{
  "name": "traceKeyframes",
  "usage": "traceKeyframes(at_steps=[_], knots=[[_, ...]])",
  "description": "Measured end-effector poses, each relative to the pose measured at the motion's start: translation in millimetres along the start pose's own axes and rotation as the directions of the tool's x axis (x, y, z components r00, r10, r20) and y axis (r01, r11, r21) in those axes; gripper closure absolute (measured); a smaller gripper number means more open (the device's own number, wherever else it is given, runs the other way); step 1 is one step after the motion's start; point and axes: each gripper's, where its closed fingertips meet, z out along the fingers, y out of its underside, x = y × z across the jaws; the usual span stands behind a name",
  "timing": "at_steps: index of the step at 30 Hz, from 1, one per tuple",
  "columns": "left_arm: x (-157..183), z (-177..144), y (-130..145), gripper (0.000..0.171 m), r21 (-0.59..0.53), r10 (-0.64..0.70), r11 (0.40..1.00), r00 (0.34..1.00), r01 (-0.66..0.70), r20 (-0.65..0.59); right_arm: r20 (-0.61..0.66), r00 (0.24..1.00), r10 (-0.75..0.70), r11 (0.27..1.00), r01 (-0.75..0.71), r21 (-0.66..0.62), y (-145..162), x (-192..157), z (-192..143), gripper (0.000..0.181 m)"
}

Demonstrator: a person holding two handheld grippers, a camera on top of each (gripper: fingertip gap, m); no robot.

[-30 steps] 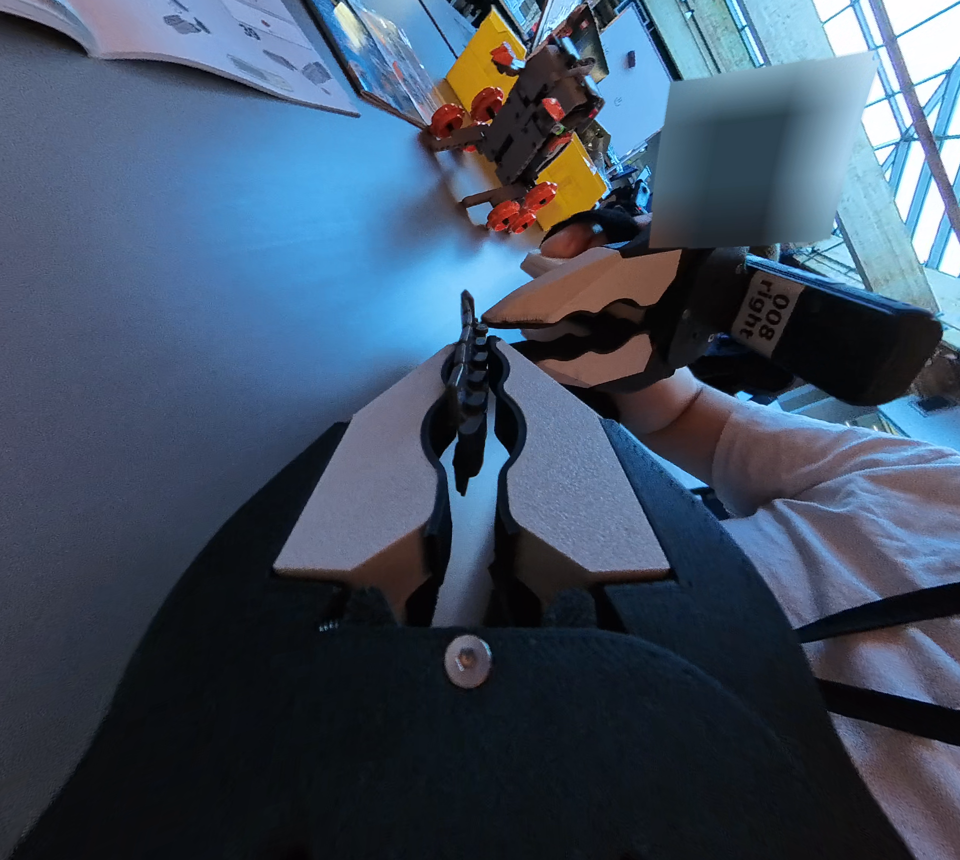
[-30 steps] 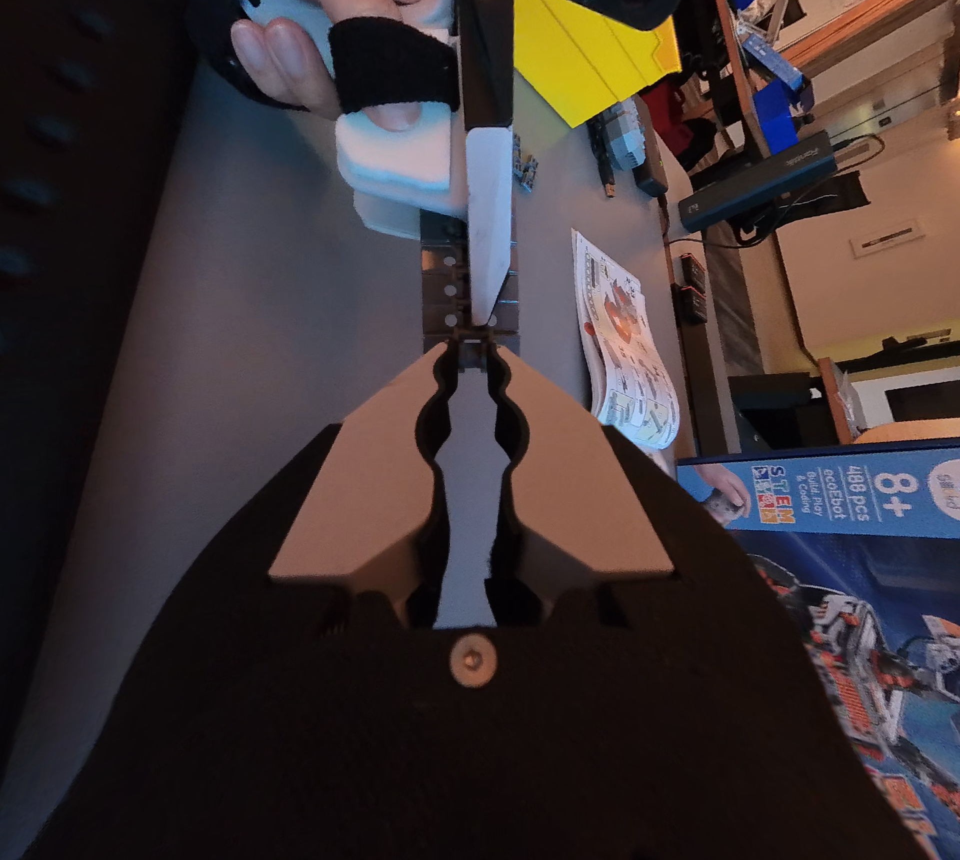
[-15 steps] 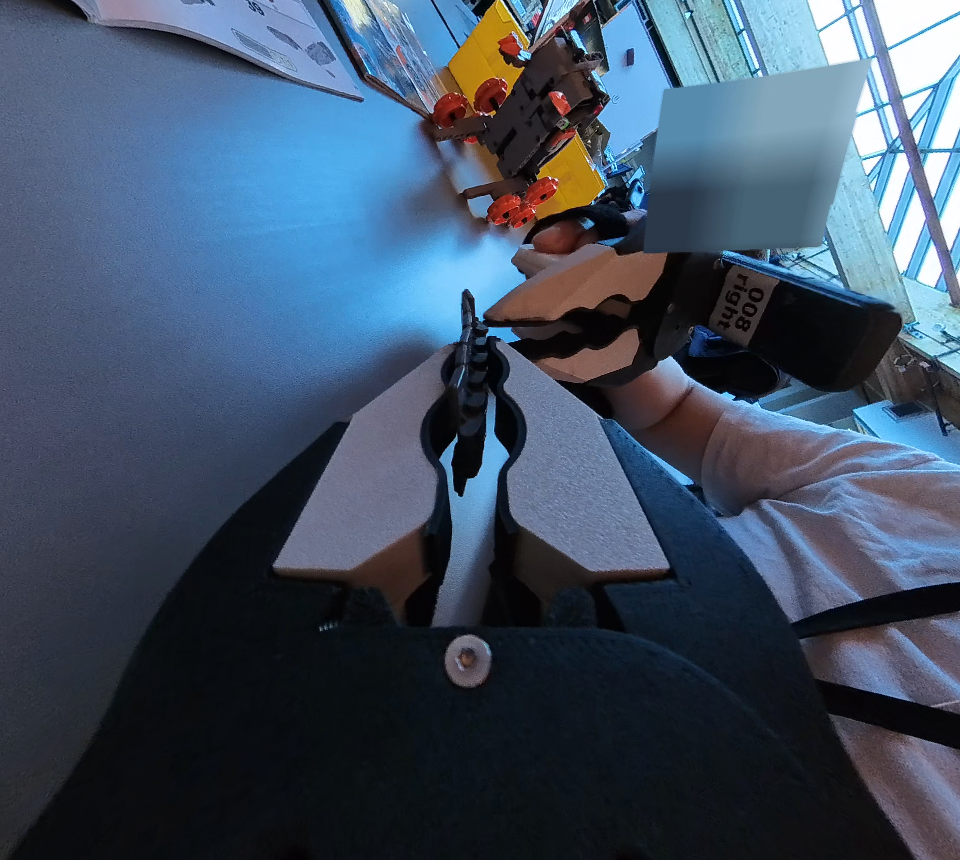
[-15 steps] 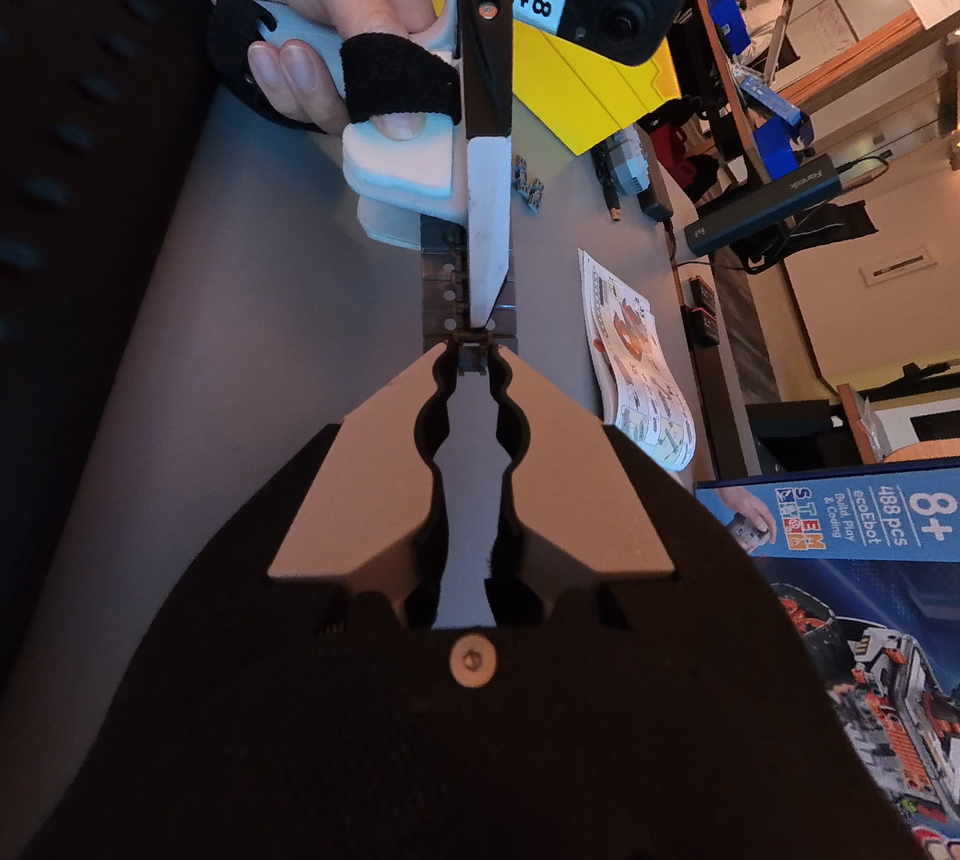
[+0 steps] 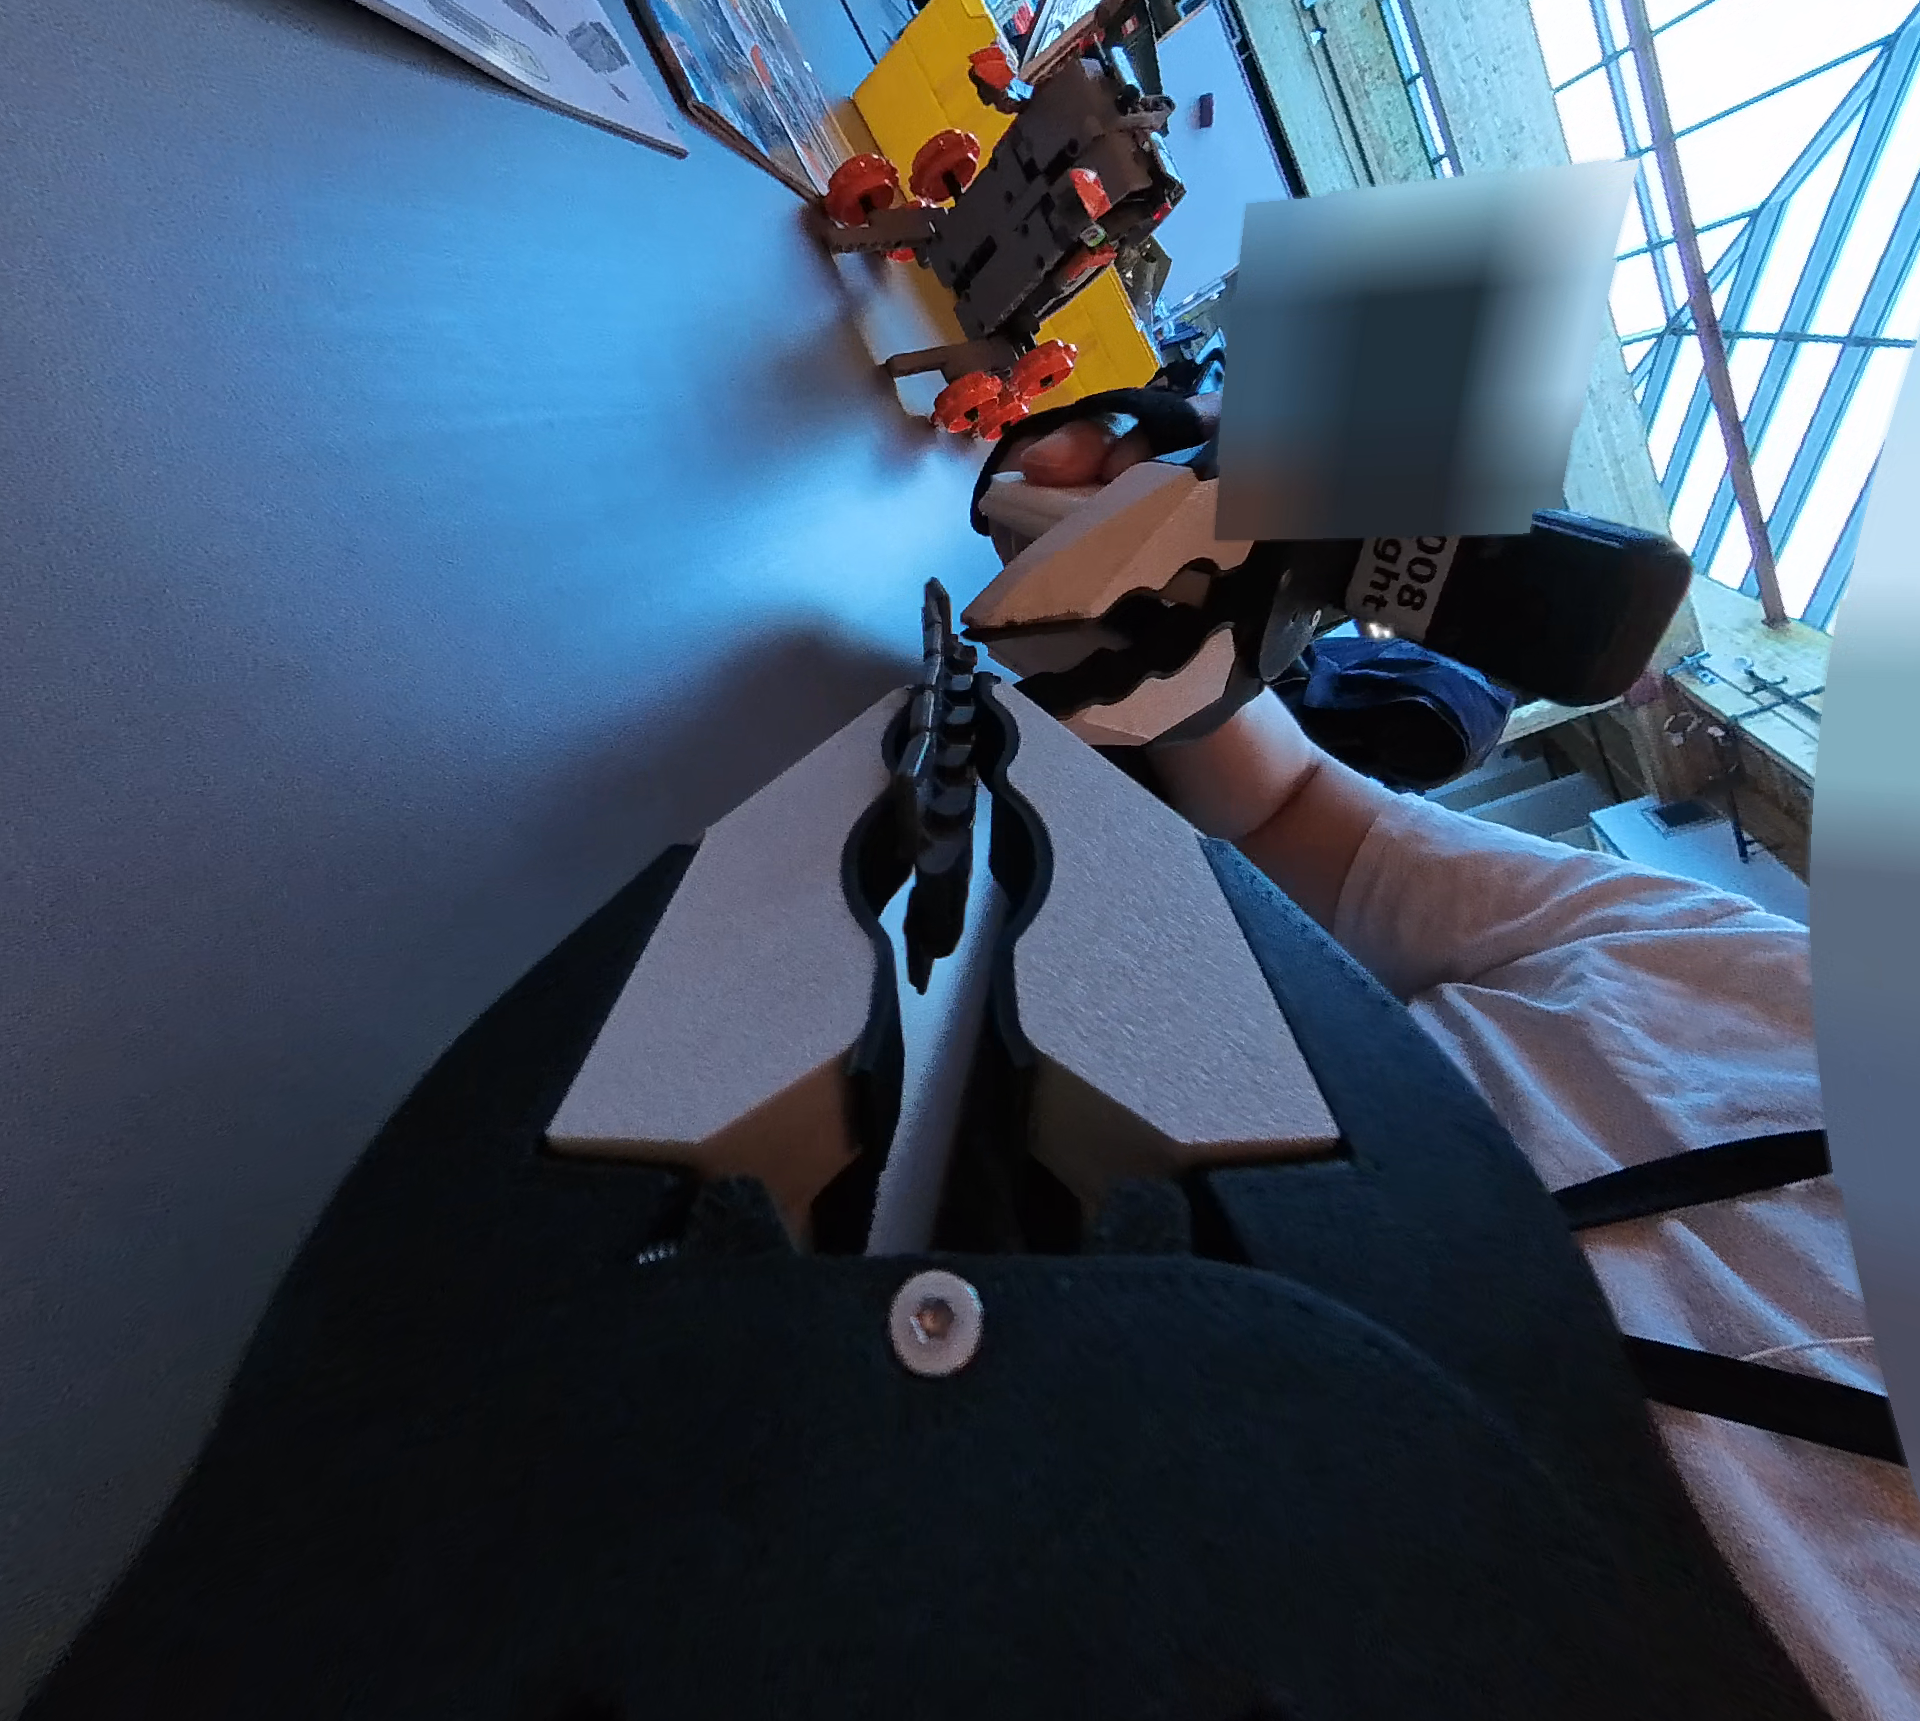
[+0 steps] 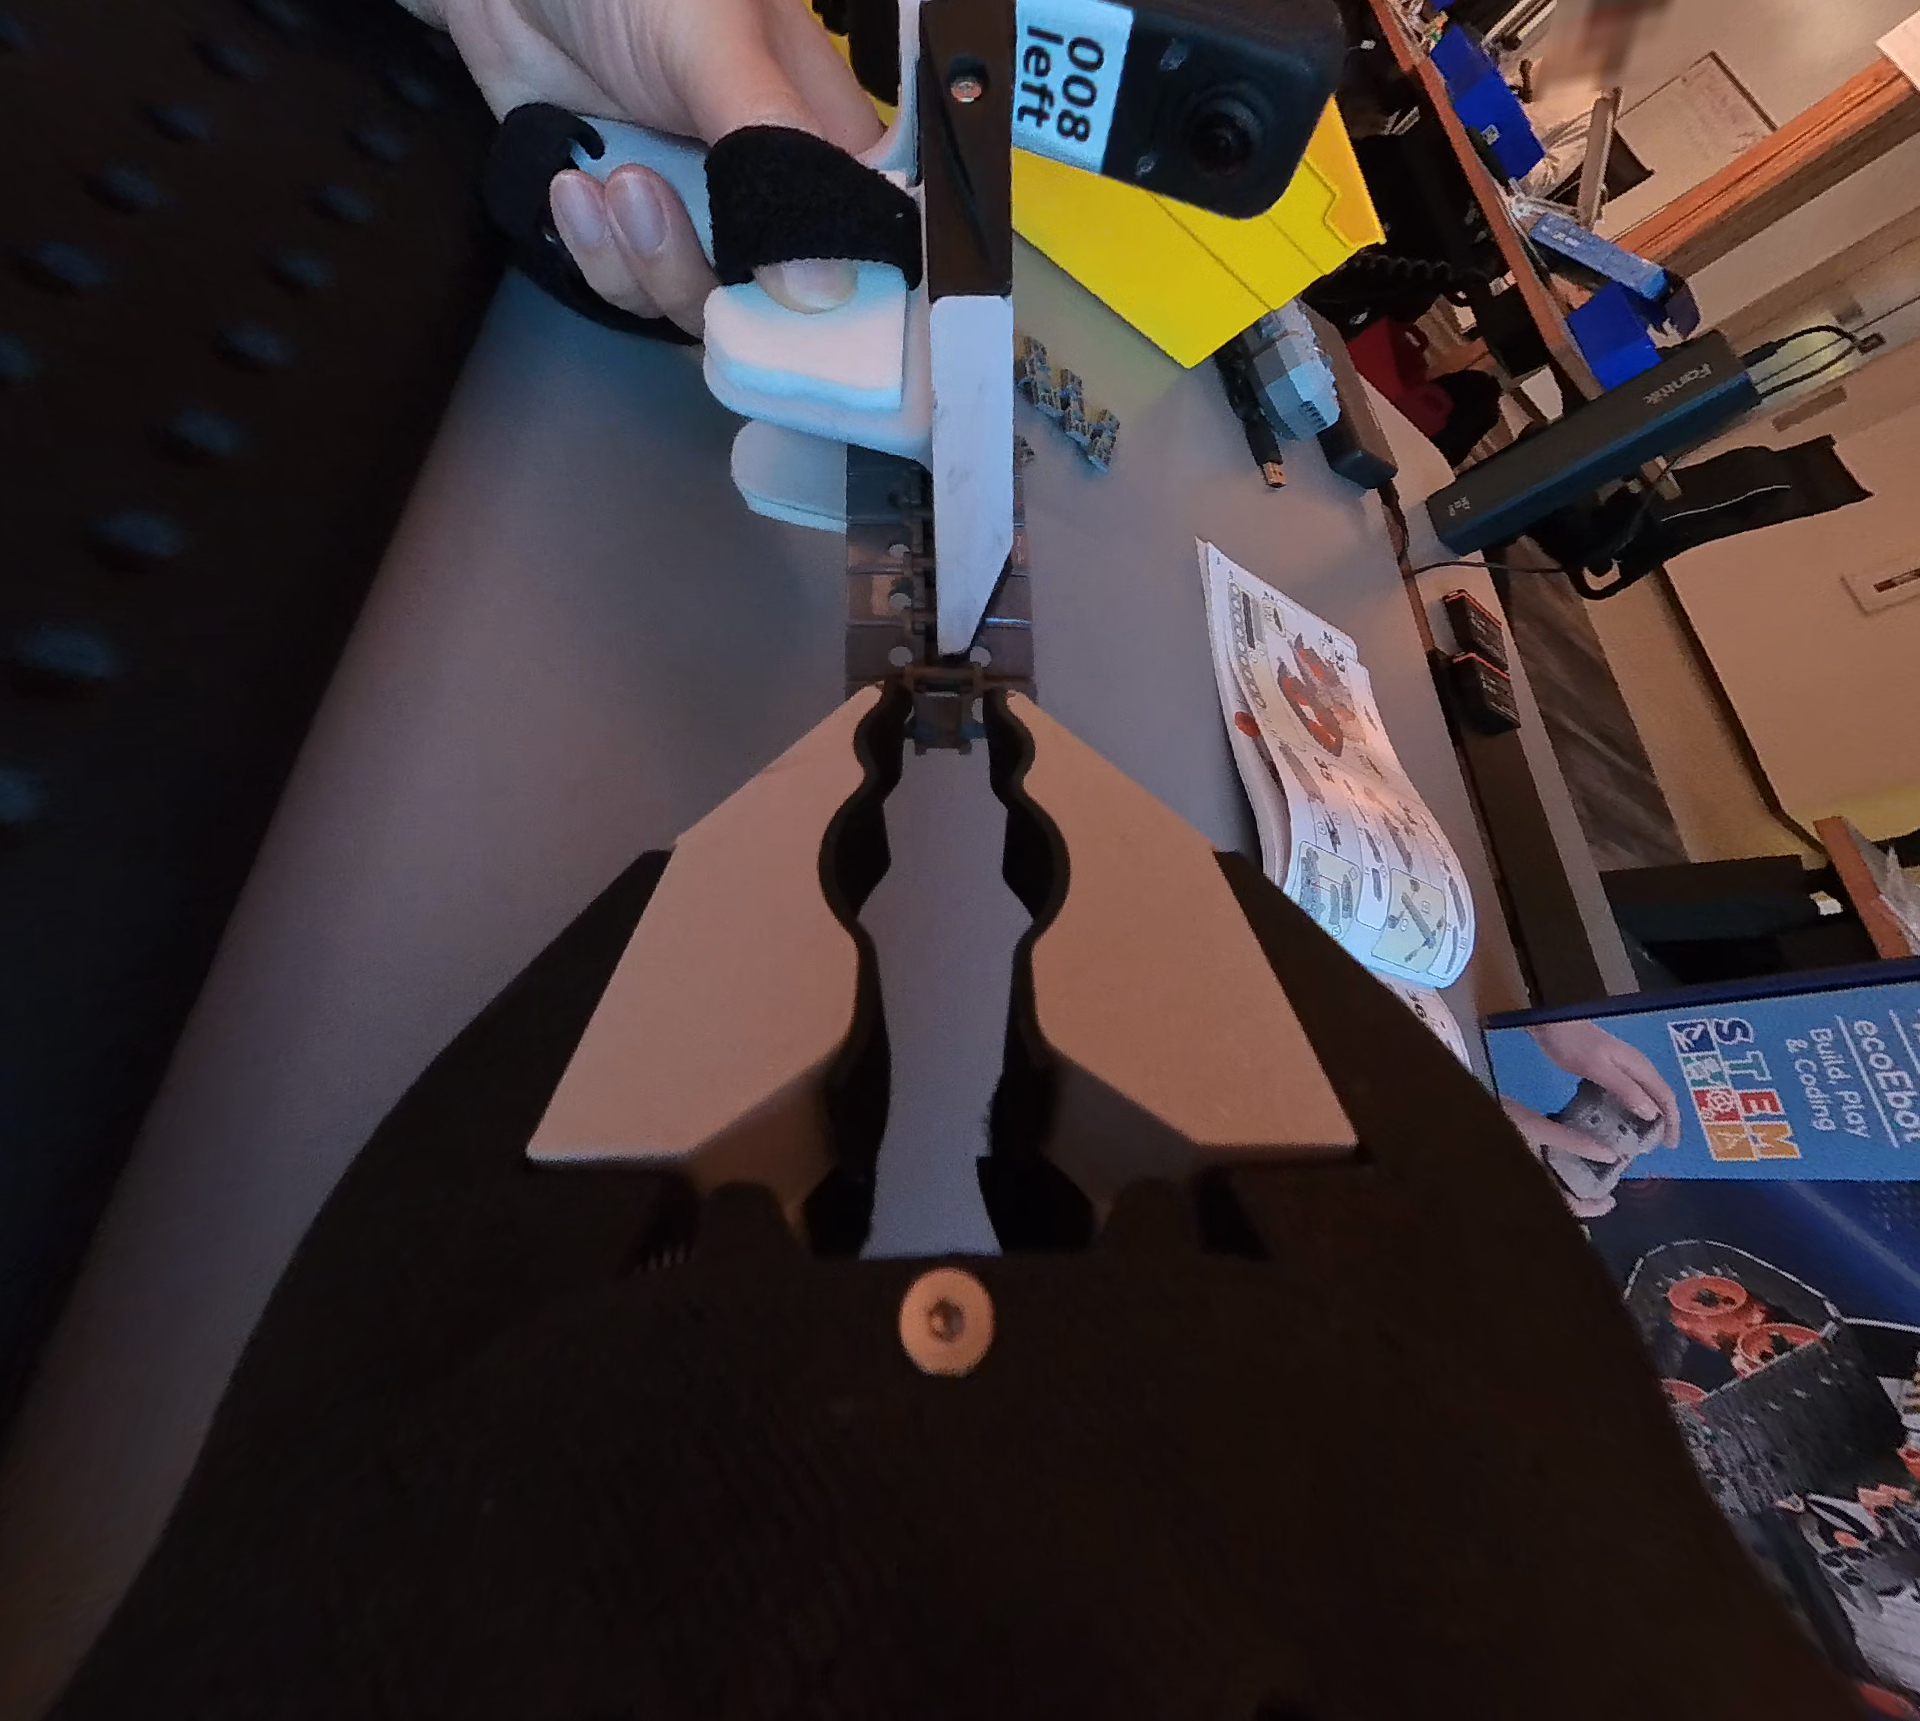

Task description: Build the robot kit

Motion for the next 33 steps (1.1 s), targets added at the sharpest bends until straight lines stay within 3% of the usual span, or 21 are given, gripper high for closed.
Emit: traceKeyframes(at_steps=[16, 19, 22, 24, 25, 27, 29, 31, 33], knots=[[4.0, -4.1, -5.1, 0.166, 0.033, -0.062, 0.997, 0.996, 0.065, -0.061, -0.010, 0.999, 0.036, 0.999, -0.036, 0.041, -5.6, 5.8, -3.8, 0.163], [5.5, -6.6, -8.1, 0.166, 0.053, -0.073, 0.996, 0.994, 0.078, -0.078, 0.000, 0.995, 0.099, 0.992, -0.099, 0.084, -10.5, 9.5, -7.5, 0.162], [6.1, -7.9, -9.8, 0.166, 0.065, -0.068, 0.995, 0.995, 0.074, -0.079, 0.038, 0.967, 0.253, 0.956, -0.256, 0.142, -15.2, 17.8, -11.5, 0.158], [10.3, -8.9, -11.9, 0.166, 0.078, -0.040, 0.996, 0.995, 0.047, -0.089, 0.107, 0.872, 0.477, 0.854, -0.489, 0.178, -16.8, 29.9, -15.3, 0.151], [14.4, -9.7, -13.5, 0.166, 0.089, -0.019, 0.996, 0.995, 0.028, -0.100, 0.143, 0.779, 0.610, 0.758, -0.626, 0.183, -14.4, 39.1, -16.9, 0.150], [22.9, -11.1, -16.0, 0.166, 0.111, 0.031, 0.994, 0.992, -0.018, -0.118, 0.289, 0.522, 0.802, 0.503, -0.852, 0.144, -11.3, 46.1, -18.6, 0.136], [31.2, -11.0, -17.0, 0.166, 0.123, 0.075, 0.991, 0.988, -0.058, -0.138, 0.475, 0.263, 0.840, 0.277, -0.960, 0.042, -17.0, 38.6, -19.6, 0.136], [35.7, -9.4, -15.7, 0.166, 0.118, 0.100, 0.989, 0.984, -0.083, -0.146, 0.566, 0.139, 0.812, 0.196, -0.980, -0.040, -22.9, 27.8, -17.7, 0.141], [35.5, -7.7, -13.7, 0.166, 0.108, 0.106, 0.990, 0.984, -0.091, -0.140, 0.587, 0.124, 0.800, 0.202, -0.977, -0.069, -28.1, 20.2, -14.3, 0.143]])
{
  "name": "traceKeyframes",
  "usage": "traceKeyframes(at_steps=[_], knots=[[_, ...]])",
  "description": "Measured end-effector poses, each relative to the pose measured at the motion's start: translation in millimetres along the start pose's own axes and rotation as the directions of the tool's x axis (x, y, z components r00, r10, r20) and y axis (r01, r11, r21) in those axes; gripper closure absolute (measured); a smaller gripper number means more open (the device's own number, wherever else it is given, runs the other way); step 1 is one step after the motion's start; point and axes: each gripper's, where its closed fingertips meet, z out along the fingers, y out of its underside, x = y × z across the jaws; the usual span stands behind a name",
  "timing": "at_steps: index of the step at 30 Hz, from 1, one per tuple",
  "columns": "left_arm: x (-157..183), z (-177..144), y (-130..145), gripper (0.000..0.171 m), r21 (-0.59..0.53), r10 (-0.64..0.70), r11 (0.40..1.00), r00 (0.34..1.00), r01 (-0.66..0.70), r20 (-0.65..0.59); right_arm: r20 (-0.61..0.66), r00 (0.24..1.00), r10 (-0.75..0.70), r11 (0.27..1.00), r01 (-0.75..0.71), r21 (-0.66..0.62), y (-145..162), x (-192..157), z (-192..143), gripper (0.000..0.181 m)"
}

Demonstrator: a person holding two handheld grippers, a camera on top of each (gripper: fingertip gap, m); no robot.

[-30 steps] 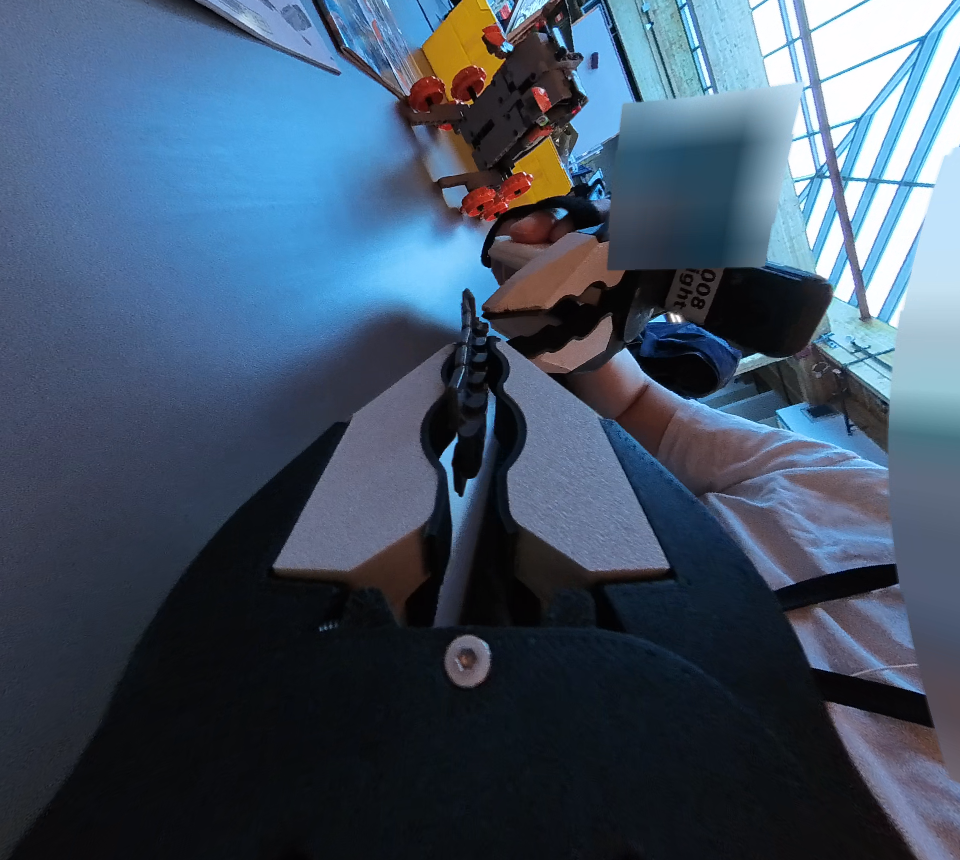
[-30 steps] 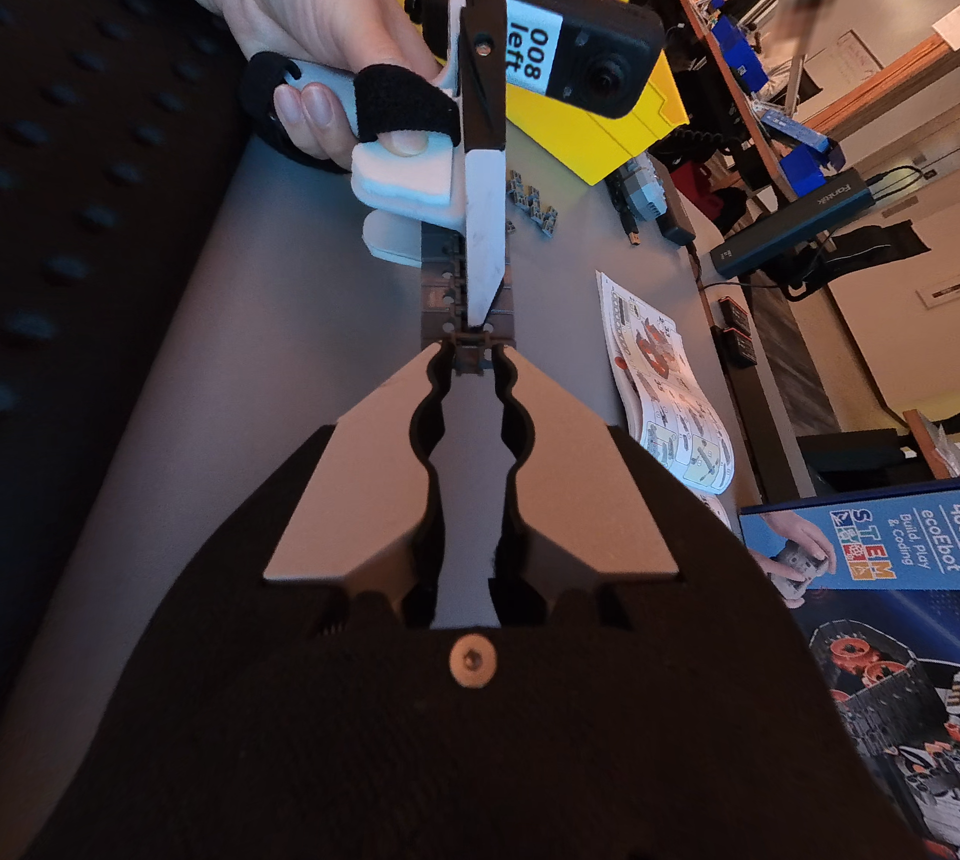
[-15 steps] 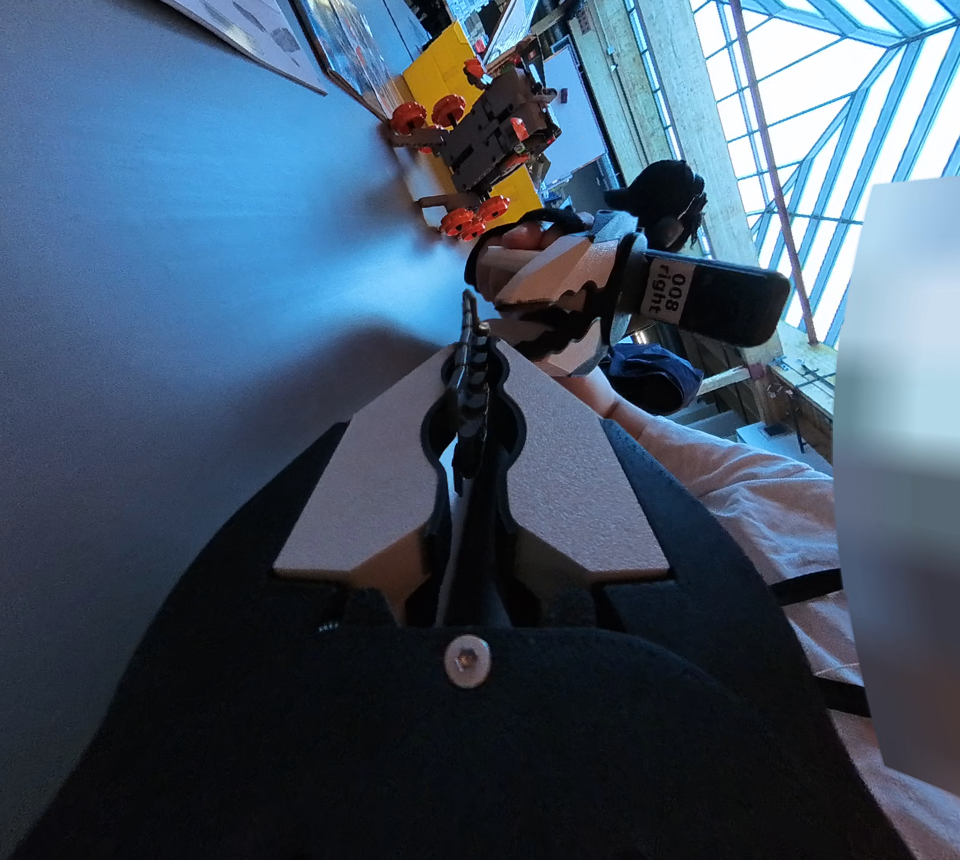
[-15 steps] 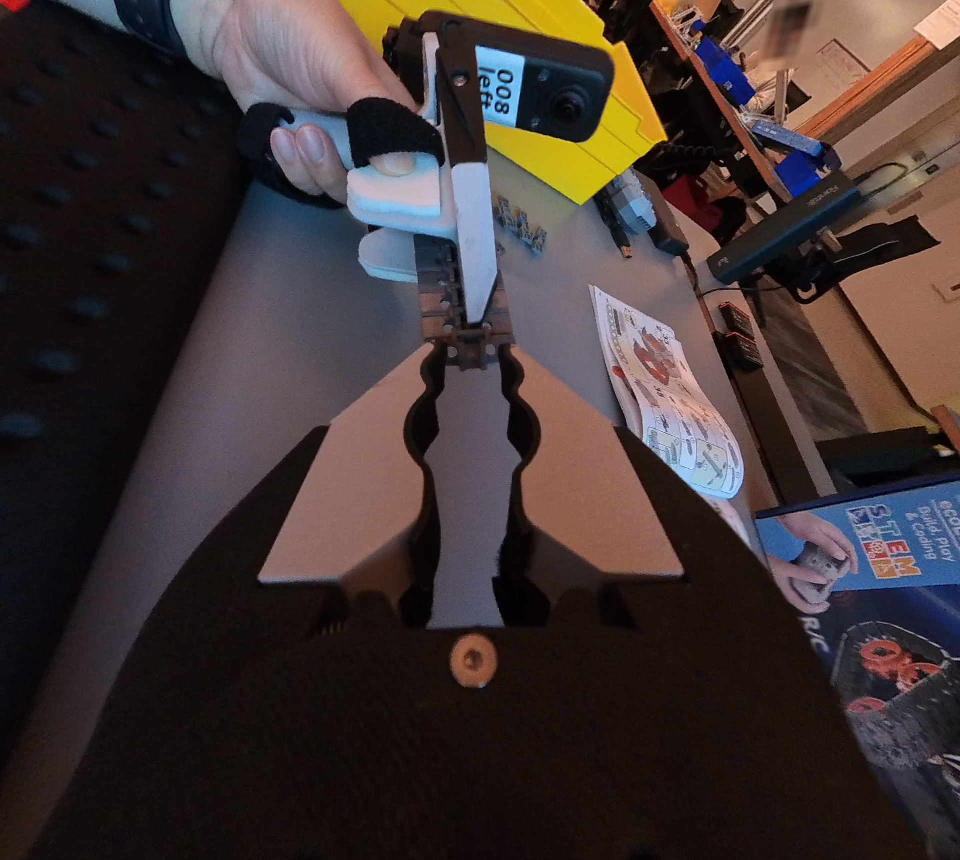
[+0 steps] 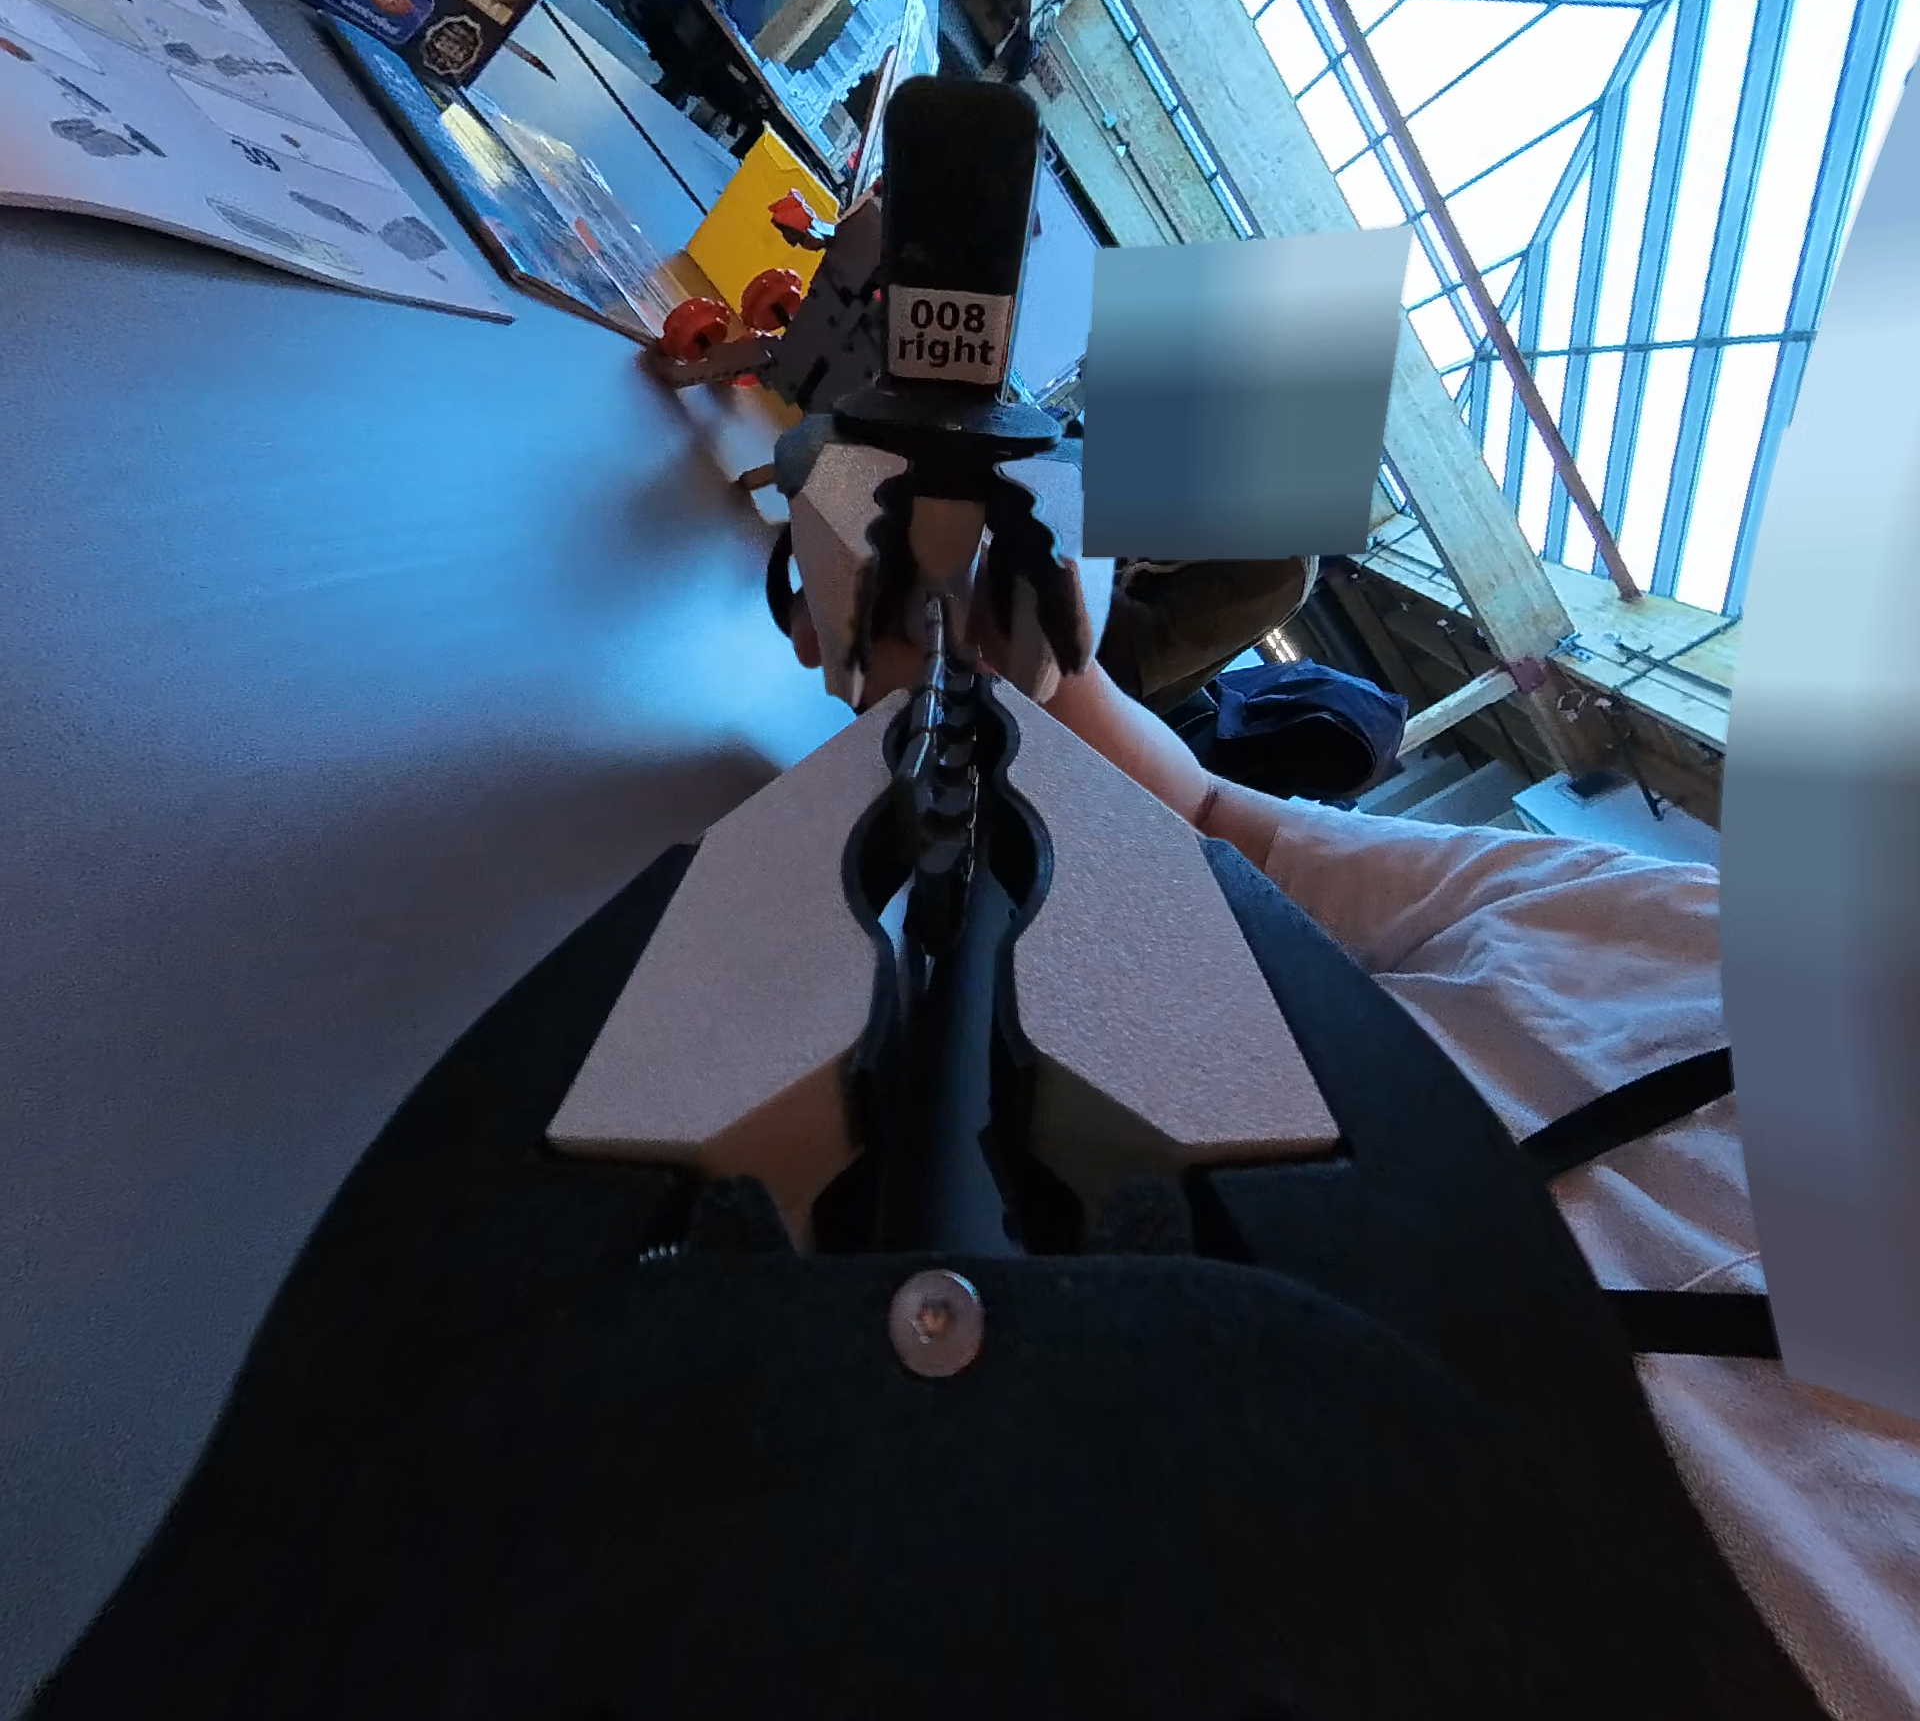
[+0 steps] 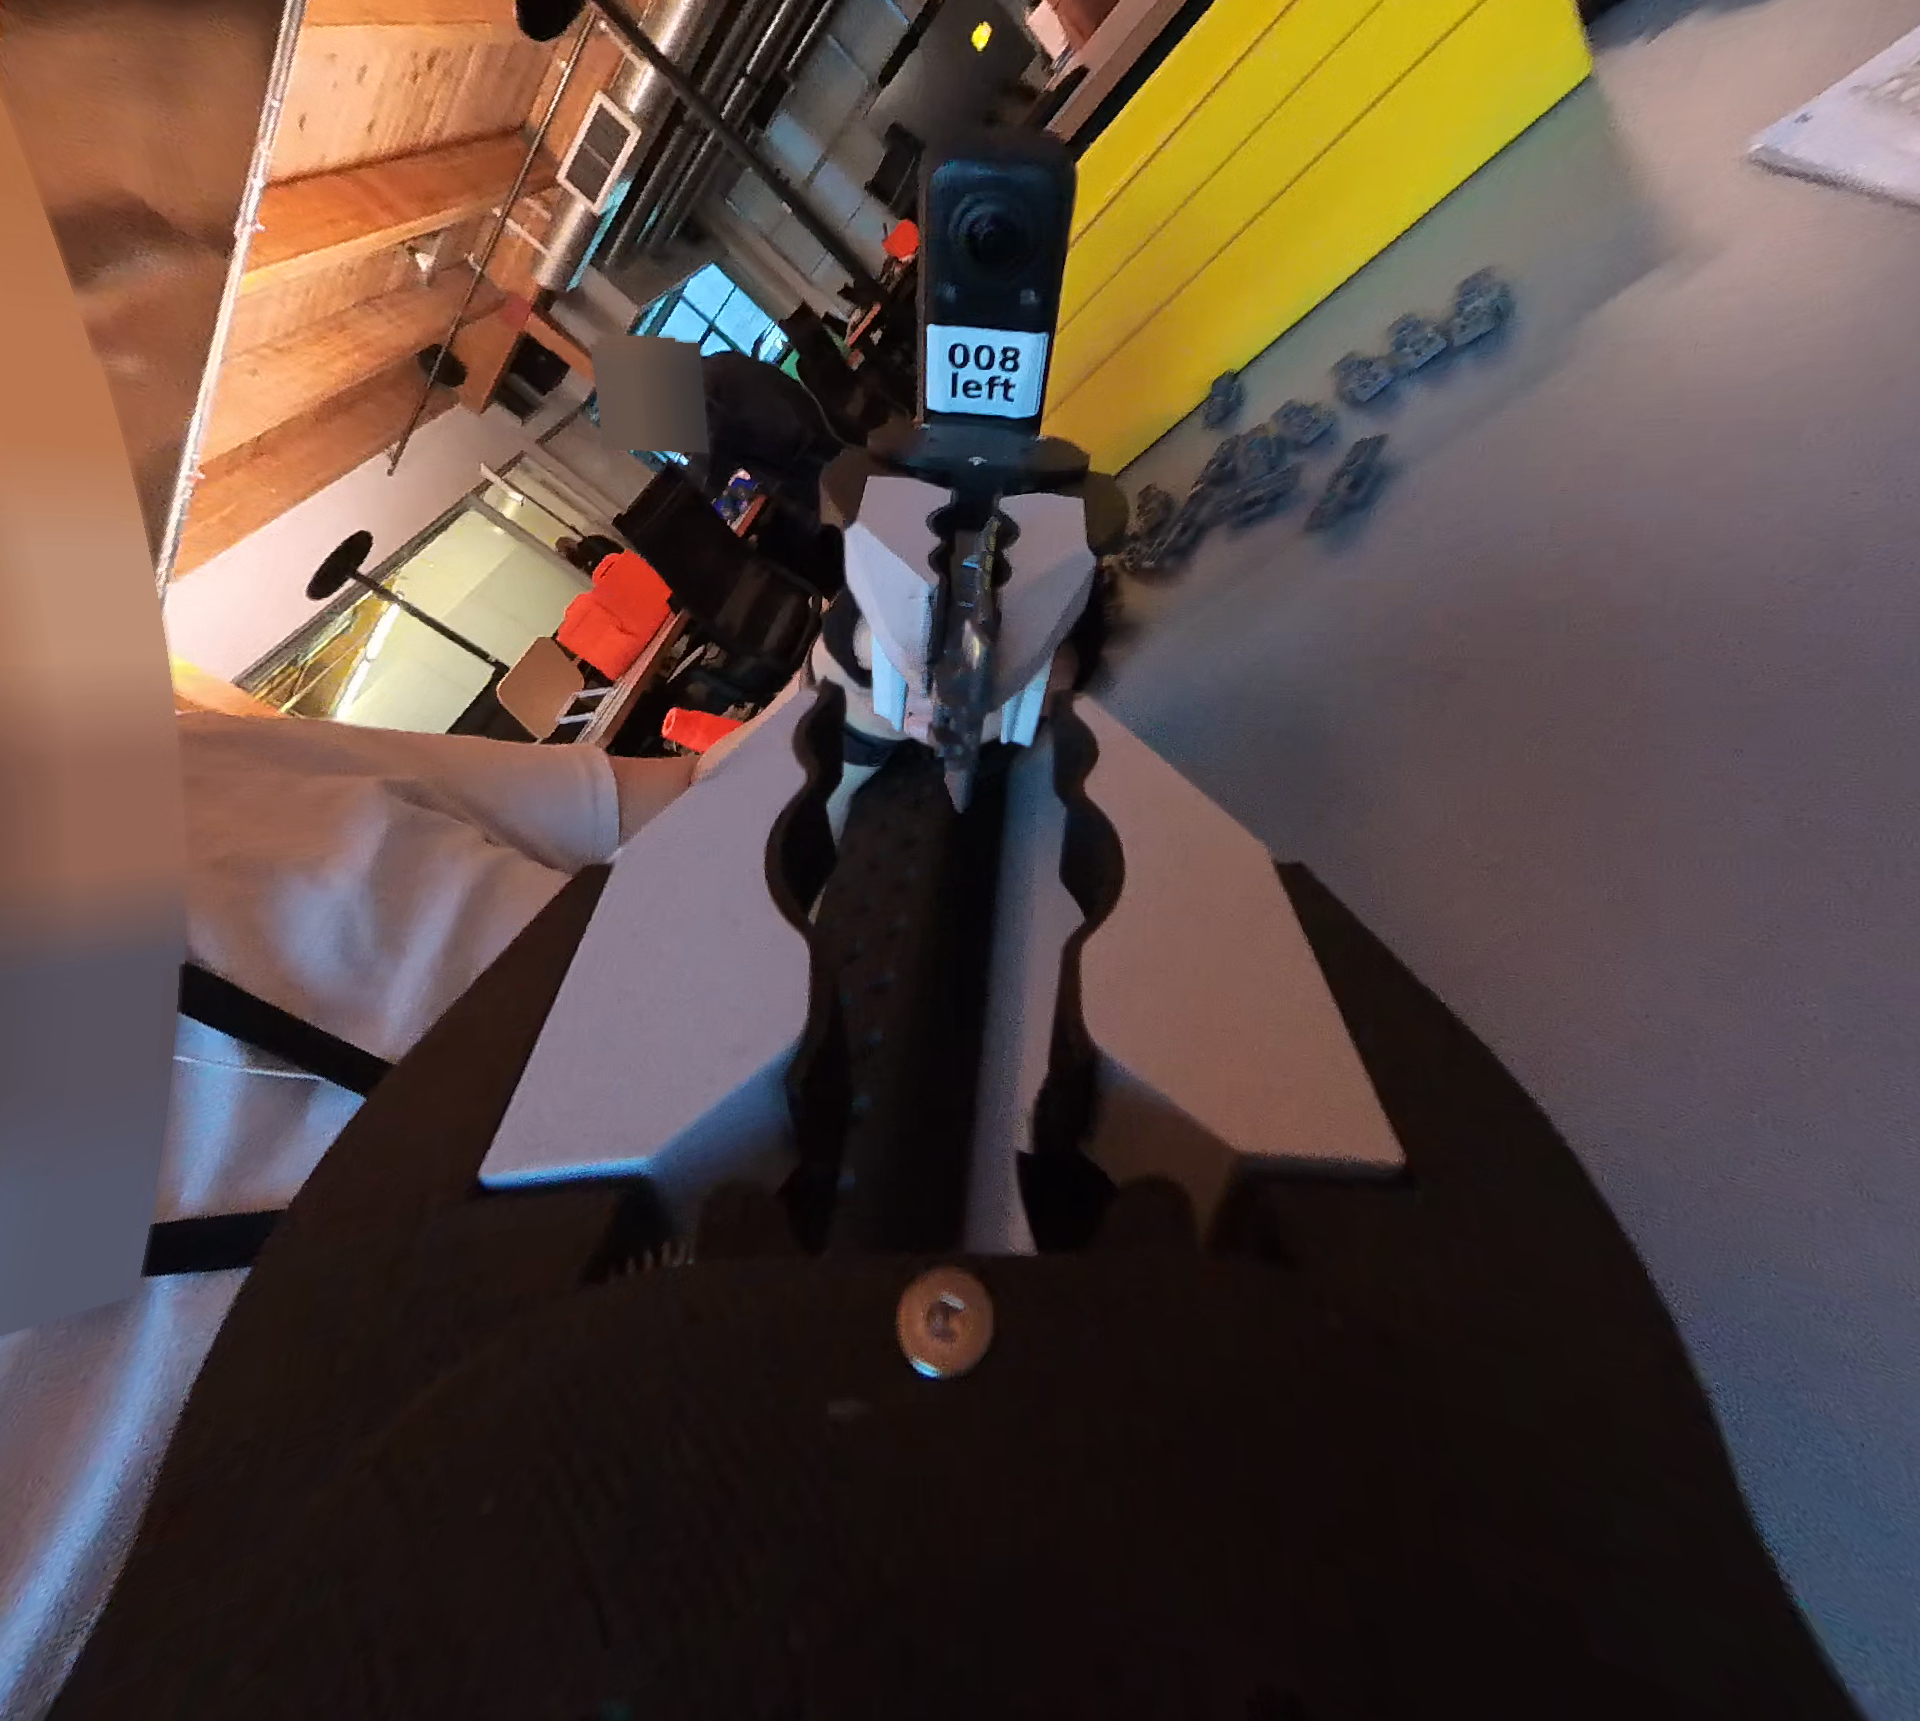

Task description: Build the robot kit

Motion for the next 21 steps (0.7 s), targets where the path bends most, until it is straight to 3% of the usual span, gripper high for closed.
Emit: traceKeyframes(at_steps=[7, 14, 21], knots=[[2.4, 1.8, 1.2, 0.166, -0.008, -0.004, 1.000, 1.000, 0.004, -0.016, -0.011, 1.000, -0.025, 0.999, 0.025, -0.031, 5.3, -0.2, 5.2, 0.172], [6.4, 3.5, -4.4, 0.159, 0.017, -0.080, 0.997, 0.996, 0.081, -0.050, 0.001, 1.000, 0.010, 1.000, -0.010, -0.009, 1.7, 0.3, 2.4, 0.174], [-4.3, 4.5, 0.2, 0.166, 0.007, -0.074, 0.997, 0.997, 0.074, 0.038, -0.019, 1.000, 0.023, 0.999, -0.024, -0.025, 6.8, 7.4, 1.8, 0.177]])
